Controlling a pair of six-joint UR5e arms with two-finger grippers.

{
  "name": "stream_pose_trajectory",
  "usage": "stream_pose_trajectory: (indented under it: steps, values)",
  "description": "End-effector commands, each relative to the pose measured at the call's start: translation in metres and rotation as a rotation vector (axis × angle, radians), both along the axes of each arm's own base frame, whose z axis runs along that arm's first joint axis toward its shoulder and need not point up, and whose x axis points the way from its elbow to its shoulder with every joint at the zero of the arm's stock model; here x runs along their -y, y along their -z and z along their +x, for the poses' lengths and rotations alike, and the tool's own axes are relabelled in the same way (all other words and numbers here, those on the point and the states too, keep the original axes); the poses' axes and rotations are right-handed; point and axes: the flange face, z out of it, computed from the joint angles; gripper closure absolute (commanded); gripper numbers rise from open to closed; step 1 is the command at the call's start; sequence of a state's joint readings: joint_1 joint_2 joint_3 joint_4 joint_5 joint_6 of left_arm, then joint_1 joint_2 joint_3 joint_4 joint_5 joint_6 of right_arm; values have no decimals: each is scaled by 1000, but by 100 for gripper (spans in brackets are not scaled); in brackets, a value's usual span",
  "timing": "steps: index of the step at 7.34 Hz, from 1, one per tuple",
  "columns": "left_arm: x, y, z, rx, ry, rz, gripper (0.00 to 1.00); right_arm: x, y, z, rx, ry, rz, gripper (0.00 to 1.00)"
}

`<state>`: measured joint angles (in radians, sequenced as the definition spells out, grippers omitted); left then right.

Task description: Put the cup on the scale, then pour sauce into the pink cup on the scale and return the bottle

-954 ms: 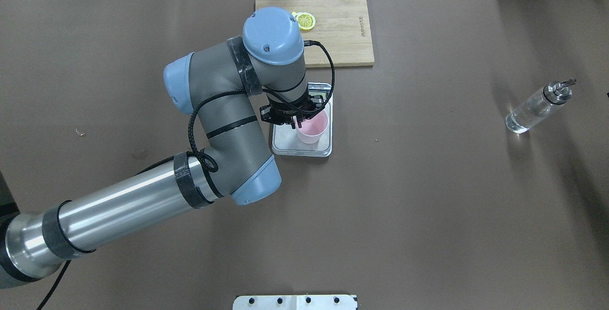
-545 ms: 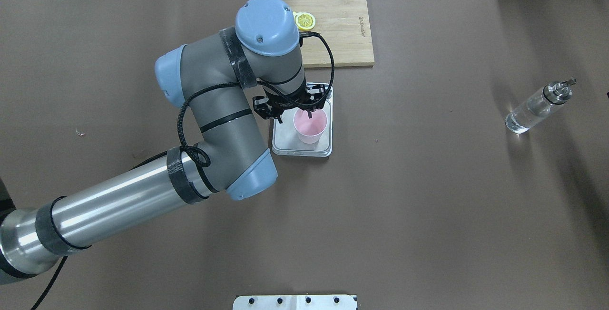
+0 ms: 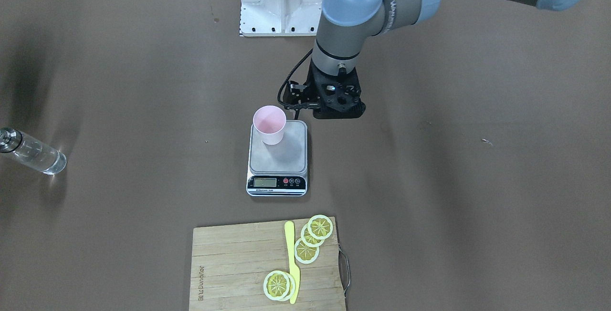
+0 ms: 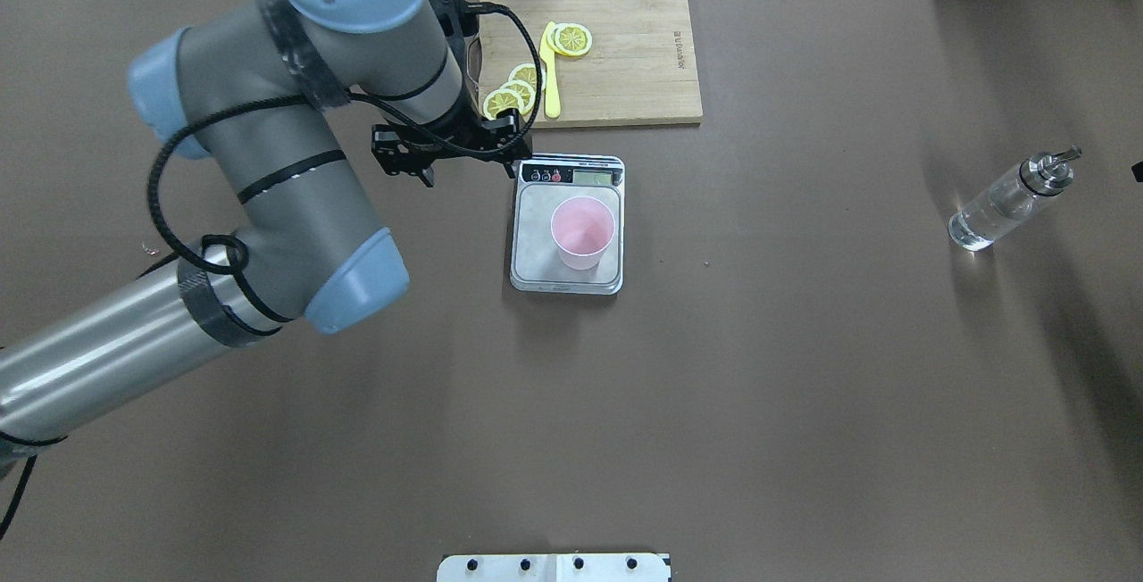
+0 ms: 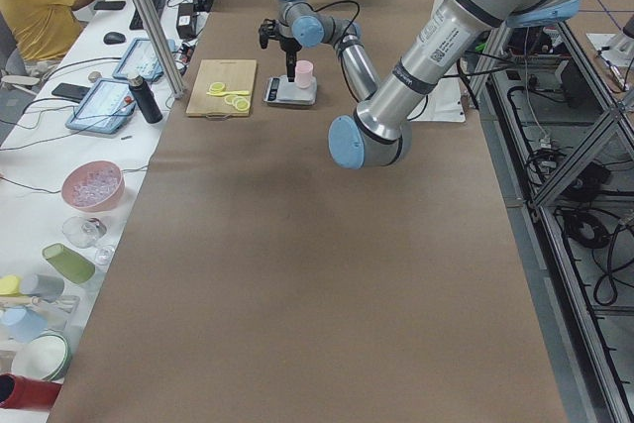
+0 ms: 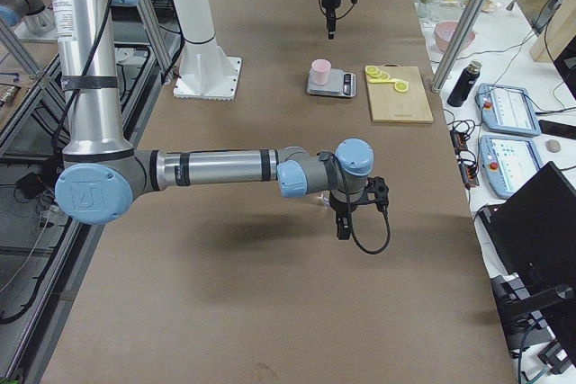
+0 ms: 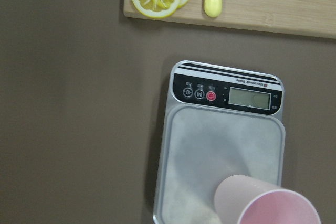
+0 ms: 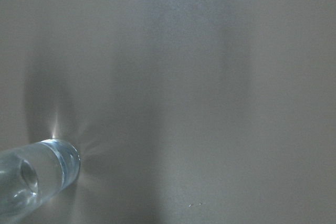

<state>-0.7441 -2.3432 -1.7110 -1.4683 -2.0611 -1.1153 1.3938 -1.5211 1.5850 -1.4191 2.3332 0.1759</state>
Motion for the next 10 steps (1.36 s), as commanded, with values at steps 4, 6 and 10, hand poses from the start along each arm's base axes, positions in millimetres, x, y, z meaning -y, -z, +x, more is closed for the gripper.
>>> stream_pose_trajectory:
  steps: [4, 6, 10]
  values:
    - [33, -111, -176, 37, -146, 186, 3, -22, -10, 7, 14, 138, 118, 5]
    - [32, -134, -198, 56, -173, 217, 3, -72, 26, 15, 28, 89, 121, 2]
    - [23, -152, -204, 66, -192, 222, 3, -116, 55, 22, 29, 11, 98, 2]
